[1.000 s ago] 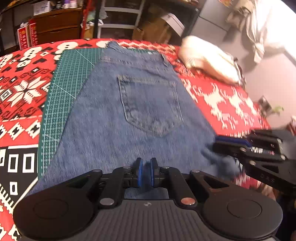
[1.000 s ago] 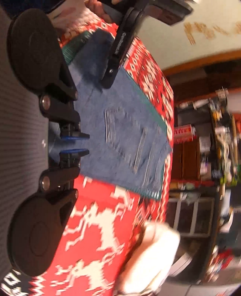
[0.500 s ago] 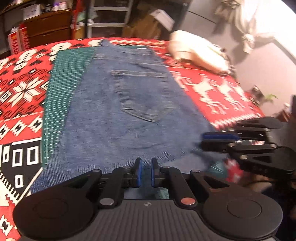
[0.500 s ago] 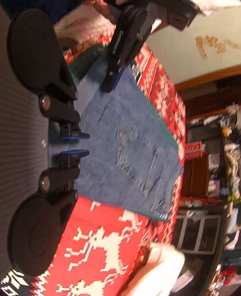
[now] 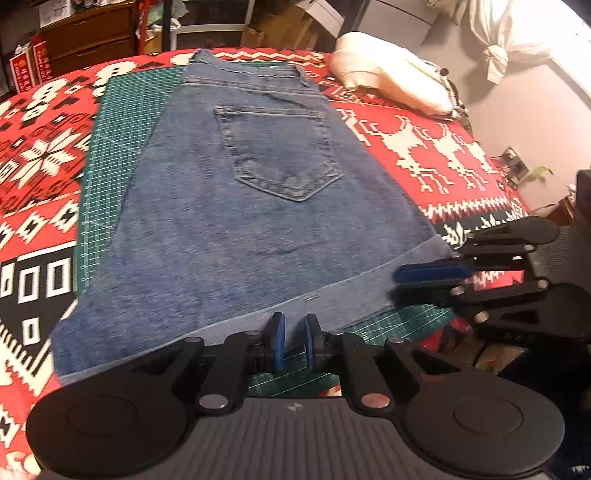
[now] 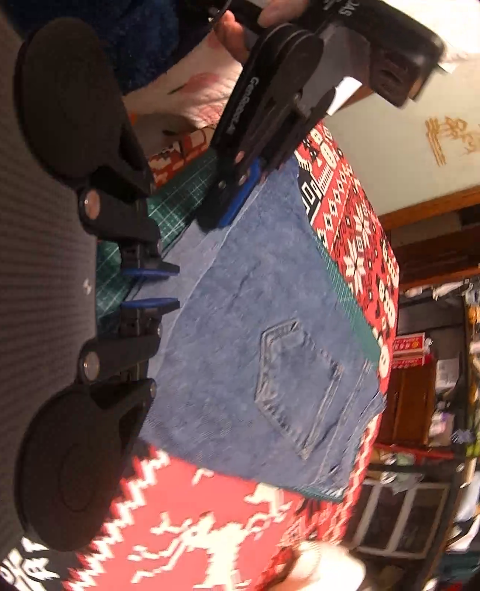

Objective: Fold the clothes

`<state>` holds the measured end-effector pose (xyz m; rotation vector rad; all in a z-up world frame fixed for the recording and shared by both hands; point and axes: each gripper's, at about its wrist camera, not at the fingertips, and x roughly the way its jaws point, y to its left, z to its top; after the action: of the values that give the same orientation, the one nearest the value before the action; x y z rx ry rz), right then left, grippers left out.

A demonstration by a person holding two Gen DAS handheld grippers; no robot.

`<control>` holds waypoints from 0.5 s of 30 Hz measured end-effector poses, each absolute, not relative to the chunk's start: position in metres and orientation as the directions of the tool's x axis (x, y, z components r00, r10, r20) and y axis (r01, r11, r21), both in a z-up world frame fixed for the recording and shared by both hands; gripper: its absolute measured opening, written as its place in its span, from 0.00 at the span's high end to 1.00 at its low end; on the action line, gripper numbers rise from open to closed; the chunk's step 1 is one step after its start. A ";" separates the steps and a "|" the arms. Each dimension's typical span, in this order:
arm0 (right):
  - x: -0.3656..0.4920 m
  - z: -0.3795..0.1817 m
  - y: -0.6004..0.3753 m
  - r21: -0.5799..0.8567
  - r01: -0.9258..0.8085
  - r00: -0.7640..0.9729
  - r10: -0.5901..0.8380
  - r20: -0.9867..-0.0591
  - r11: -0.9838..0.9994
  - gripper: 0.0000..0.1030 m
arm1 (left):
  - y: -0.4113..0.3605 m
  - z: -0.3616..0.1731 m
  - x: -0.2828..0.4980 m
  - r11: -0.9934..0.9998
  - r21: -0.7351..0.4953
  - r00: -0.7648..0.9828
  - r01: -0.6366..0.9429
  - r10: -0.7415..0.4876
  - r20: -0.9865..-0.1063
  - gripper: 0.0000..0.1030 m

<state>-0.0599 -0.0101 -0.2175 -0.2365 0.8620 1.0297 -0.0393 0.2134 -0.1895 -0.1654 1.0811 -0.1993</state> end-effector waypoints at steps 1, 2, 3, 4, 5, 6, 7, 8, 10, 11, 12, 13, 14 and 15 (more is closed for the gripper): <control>-0.059 -0.217 -0.015 0.215 -0.818 0.234 0.650 -0.723 0.533 0.87 | 0.216 -0.189 -0.041 0.971 -0.228 0.455 0.072 -0.235 -0.859 0.89; -0.059 -0.217 -0.020 0.216 -0.812 0.240 0.647 -0.723 0.543 0.87 | 0.218 -0.189 -0.042 0.972 -0.226 0.455 0.063 -0.229 -0.861 0.89; -0.059 -0.217 -0.025 0.220 -0.804 0.246 0.645 -0.723 0.553 0.87 | 0.221 -0.189 -0.044 0.973 -0.223 0.454 0.054 -0.223 -0.862 0.89; -0.059 -0.217 -0.029 0.225 -0.795 0.252 0.644 -0.722 0.564 0.87 | 0.224 -0.189 -0.046 0.974 -0.221 0.454 0.046 -0.217 -0.864 0.89; -0.058 -0.216 -0.033 0.234 -0.785 0.256 0.645 -0.720 0.573 0.88 | 0.226 -0.188 -0.047 0.975 -0.218 0.453 0.037 -0.211 -0.866 0.89; -0.058 -0.215 -0.038 0.246 -0.776 0.259 0.648 -0.716 0.581 0.88 | 0.229 -0.188 -0.049 0.976 -0.216 0.453 0.028 -0.205 -0.868 0.91; -0.057 -0.214 -0.042 0.249 -0.764 0.267 0.643 -0.718 0.595 0.88 | 0.232 -0.188 -0.051 0.978 -0.209 0.452 0.014 -0.192 -0.871 0.91; -0.056 -0.213 -0.046 0.245 -0.755 0.278 0.635 -0.721 0.608 0.88 | 0.235 -0.188 -0.053 0.980 -0.201 0.452 0.000 -0.179 -0.874 0.91; -0.053 -0.211 -0.056 0.265 -0.732 0.286 0.636 -0.716 0.628 0.88 | 0.246 -0.188 -0.058 0.977 -0.210 0.455 -0.030 -0.174 -0.873 0.92; -0.050 -0.211 -0.061 0.287 -0.715 0.286 0.641 -0.712 0.637 0.88 | 0.251 -0.188 -0.060 0.975 -0.216 0.456 -0.044 -0.172 -0.873 0.92; -0.047 -0.212 -0.066 0.309 -0.701 0.282 0.648 -0.708 0.643 0.88 | 0.256 -0.188 -0.062 0.973 -0.224 0.456 -0.061 -0.172 -0.873 0.95; -0.046 -0.212 -0.069 0.320 -0.692 0.282 0.650 -0.705 0.647 0.89 | 0.261 -0.188 -0.064 0.970 -0.232 0.455 -0.079 -0.172 -0.874 0.97; -0.045 -0.212 -0.071 0.320 -0.688 0.285 0.648 -0.706 0.651 0.89 | 0.267 -0.188 -0.066 0.966 -0.240 0.454 -0.096 -0.172 -0.874 0.97; -0.045 -0.212 -0.072 0.314 -0.688 0.290 0.644 -0.708 0.655 0.89 | 0.270 -0.187 -0.068 0.965 -0.240 0.457 -0.108 -0.166 -0.874 0.97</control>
<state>-0.0451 -0.0723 -0.2119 -0.0549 0.9165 0.8887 -0.0683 0.2703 -0.1874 -0.2775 1.0994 -0.0367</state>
